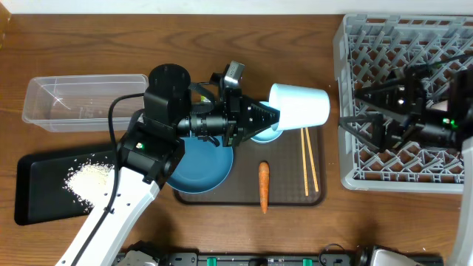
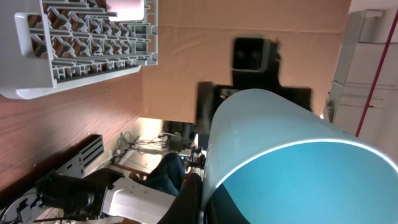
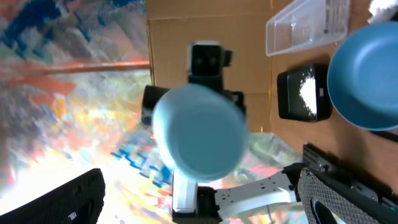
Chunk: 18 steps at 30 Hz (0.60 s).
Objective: Sort waste into correct bins and load items into the dishwasher rack
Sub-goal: 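Bring the right gripper to the light-blue cup held by the left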
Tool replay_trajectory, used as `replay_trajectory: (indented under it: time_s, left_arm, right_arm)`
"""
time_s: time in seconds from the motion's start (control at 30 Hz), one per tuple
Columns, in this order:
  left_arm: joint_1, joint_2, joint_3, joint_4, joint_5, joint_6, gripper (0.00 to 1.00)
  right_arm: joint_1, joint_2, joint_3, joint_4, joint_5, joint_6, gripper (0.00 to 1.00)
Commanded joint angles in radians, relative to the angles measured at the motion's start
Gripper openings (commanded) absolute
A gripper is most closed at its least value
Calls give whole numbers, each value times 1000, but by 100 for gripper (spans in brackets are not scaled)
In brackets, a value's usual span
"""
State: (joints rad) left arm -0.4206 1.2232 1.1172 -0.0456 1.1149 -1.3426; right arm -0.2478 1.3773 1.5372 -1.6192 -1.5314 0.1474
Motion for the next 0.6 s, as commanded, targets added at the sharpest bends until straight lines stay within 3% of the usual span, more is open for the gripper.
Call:
replay_trajectory:
  time_s: [0.0, 0.27, 0.57]
  left_arm:
    - [5, 0, 13, 7, -9, -5, 6]
    - [5, 0, 13, 15, -5, -44, 6]
    - [5, 0, 13, 242, 56, -186, 6]
  right_arm:
    - [42, -42, 48, 3, -28, 36, 99]
    - [86, -47, 44, 33, -27, 39, 99]
    - [84, -40, 43, 49, -15, 39, 99]
